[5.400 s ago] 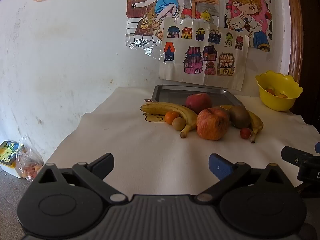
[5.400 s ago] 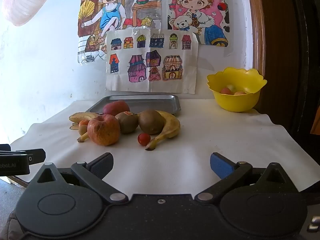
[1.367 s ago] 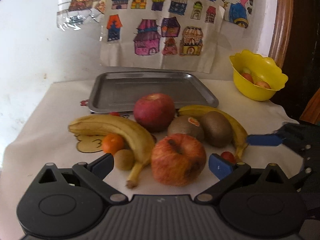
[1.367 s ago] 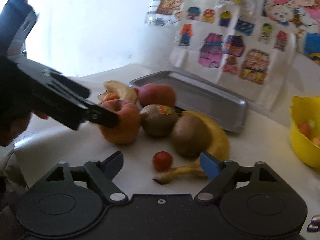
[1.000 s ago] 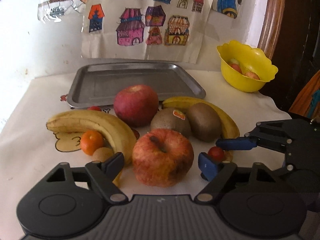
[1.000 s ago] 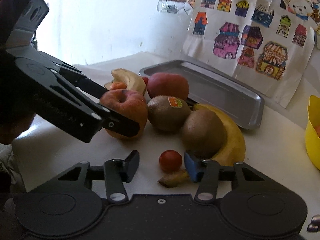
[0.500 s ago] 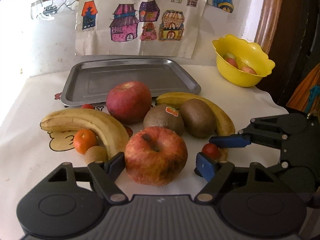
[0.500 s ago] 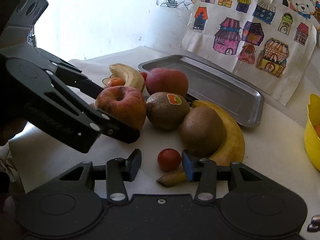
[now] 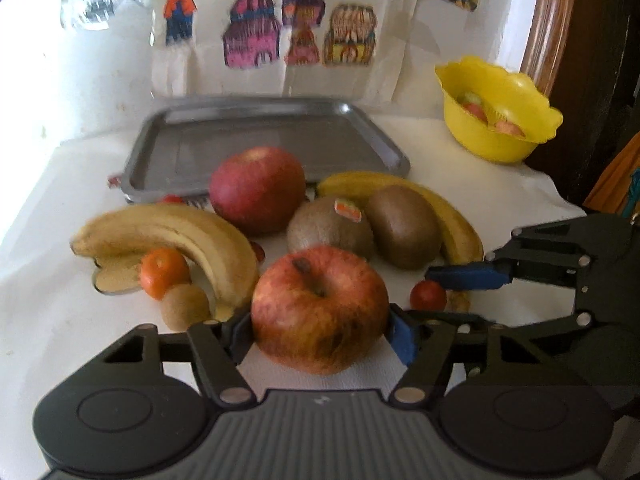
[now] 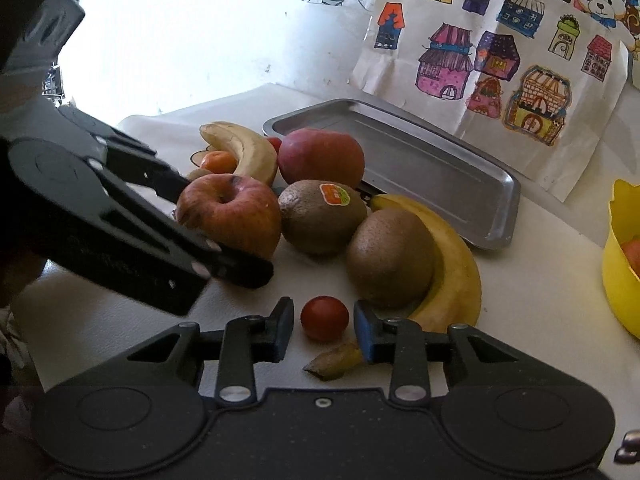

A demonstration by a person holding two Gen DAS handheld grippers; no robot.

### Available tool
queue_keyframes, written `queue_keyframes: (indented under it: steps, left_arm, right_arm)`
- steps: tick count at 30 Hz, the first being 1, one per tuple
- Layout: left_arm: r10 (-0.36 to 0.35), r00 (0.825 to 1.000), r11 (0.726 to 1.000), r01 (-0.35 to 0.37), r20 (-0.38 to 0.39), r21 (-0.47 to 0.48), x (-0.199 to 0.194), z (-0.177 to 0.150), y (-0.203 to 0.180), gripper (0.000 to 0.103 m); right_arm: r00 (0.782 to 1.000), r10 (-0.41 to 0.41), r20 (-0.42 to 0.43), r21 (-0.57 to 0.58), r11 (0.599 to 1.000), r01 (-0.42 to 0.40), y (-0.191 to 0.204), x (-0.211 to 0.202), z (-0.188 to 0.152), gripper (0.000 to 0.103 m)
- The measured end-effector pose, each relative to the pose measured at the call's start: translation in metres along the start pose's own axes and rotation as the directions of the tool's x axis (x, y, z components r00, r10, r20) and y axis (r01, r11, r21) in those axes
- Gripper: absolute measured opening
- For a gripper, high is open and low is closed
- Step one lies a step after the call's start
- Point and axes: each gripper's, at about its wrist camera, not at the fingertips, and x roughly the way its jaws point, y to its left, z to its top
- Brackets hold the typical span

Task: Organize fruits
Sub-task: 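Grasp the large striped red apple with the left tool while the right tool grasps the cherry tomato, then carry the apple into the metal tray and open the left tool while the right tool releases the tomato there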

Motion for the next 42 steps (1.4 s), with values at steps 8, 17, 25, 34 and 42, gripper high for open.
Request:
queue_keyframes:
  steps: [8,17,25,34,42]
  left_arm:
    - [-0.006,1.0,1.0,0.006,0.014,-0.023,-0.002,-0.002,0.001,0.07]
    - [-0.021,0.998,0.999,0.024,0.055,-0.046,-0.015,-0.007,0.002,0.07]
    - [-0.015,0.998,0.997,0.02,0.066,-0.071,-0.022,-0.011,0.005,0.07]
    - [0.025,0.988,0.992,-0.005,0.154,-0.129,-0.04,0.003,0.013,0.07]
    - [0.085,0.965,0.99,-0.052,0.247,-0.135,-0.051,0.045,0.025,0.07]
  right_arm:
    - [1.0,-0.005,0.006,0.003,1.0,0.005,0.004,-0.006,-0.003,0.027]
    - [0.998,-0.011,0.057,0.01,1.0,0.01,0.009,-0.025,-0.009,0.027]
    - [0.998,-0.038,0.059,0.034,0.999,0.036,0.01,-0.032,-0.011,0.027]
    - [0.991,-0.067,0.114,0.072,0.996,0.059,0.008,-0.041,-0.008,0.027]
    - [0.962,-0.124,0.244,0.126,0.987,0.095,-0.018,-0.052,0.029,0.027]
